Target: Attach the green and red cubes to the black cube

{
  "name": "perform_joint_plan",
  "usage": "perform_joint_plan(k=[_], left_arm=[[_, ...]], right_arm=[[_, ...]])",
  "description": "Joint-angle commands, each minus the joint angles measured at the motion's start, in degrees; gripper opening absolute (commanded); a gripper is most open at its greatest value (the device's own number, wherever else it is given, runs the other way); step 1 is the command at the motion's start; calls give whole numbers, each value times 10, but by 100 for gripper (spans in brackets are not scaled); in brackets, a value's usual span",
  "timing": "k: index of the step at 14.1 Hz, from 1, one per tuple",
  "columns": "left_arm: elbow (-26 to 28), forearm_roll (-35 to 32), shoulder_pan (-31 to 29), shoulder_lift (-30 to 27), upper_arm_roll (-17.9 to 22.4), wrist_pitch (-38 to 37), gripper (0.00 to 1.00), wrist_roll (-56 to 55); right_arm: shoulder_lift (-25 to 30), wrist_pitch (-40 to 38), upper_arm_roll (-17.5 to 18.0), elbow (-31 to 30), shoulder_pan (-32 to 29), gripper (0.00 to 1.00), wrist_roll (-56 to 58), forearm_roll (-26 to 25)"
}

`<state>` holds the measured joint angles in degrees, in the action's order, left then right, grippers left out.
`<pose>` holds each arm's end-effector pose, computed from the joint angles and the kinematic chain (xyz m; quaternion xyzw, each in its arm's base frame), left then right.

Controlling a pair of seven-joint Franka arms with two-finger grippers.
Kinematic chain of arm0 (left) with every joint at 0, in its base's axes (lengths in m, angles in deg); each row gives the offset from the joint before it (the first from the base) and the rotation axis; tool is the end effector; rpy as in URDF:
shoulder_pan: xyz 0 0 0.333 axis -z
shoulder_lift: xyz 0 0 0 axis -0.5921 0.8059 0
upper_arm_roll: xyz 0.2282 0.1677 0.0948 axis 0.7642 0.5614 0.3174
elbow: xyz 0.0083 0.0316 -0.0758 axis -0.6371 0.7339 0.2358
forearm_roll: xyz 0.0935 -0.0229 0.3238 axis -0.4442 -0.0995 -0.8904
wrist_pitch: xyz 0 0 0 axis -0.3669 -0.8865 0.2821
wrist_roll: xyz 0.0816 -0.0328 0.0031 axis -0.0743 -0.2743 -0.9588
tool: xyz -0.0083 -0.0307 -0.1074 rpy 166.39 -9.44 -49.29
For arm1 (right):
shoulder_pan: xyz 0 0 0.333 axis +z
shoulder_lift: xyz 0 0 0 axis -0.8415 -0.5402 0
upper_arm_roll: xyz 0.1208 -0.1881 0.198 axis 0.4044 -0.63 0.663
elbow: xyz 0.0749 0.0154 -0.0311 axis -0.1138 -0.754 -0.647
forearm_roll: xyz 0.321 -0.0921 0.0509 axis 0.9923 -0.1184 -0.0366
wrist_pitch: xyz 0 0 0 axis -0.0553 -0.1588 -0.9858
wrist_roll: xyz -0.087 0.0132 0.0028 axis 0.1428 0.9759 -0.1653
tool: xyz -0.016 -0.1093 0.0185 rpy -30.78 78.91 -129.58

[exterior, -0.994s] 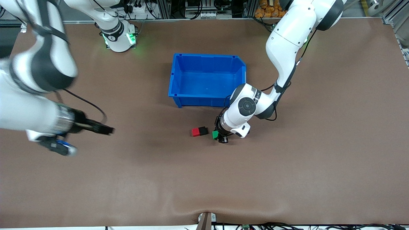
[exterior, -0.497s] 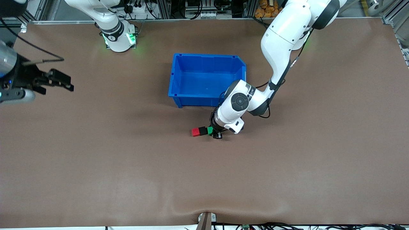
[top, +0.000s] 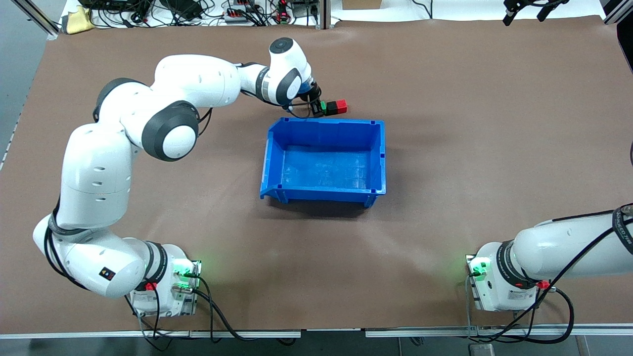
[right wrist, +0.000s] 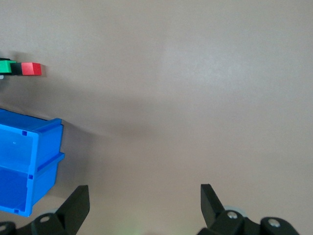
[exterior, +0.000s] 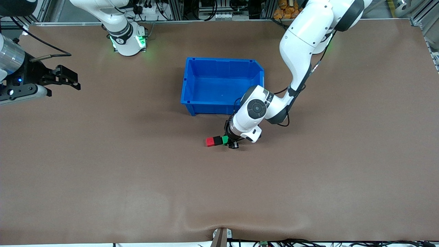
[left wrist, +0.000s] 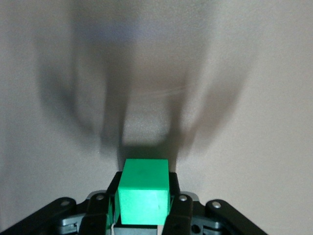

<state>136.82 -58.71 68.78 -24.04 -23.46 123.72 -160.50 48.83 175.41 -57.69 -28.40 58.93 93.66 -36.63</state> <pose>0.5137 -0.4267 0.2020 0.6166 0.7734 -0.1075 0.1004 0.4885 0.0393 0.5902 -0.9940 -0.0988 0.0333 0.0322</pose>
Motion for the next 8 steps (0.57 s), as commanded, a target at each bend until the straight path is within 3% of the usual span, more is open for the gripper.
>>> perform_joint_plan(k=[1,3,7,8], left_arm=[[26,6,11,-3,5,4,0,-14],[26,6,15,-3,5,4,0,-14],[32,6,20,-3,5,4,0,-14],[34,5,23,-3,6,4,23,-14]], right_arm=[[19,8,11,23,-7,100,11,-15],[-5,-19,11,87,-6,100,14,-48],[-8,-89,-4,93,-15,100,18,-51],[-10,-89,-5,102,-15,100,12,-60]])
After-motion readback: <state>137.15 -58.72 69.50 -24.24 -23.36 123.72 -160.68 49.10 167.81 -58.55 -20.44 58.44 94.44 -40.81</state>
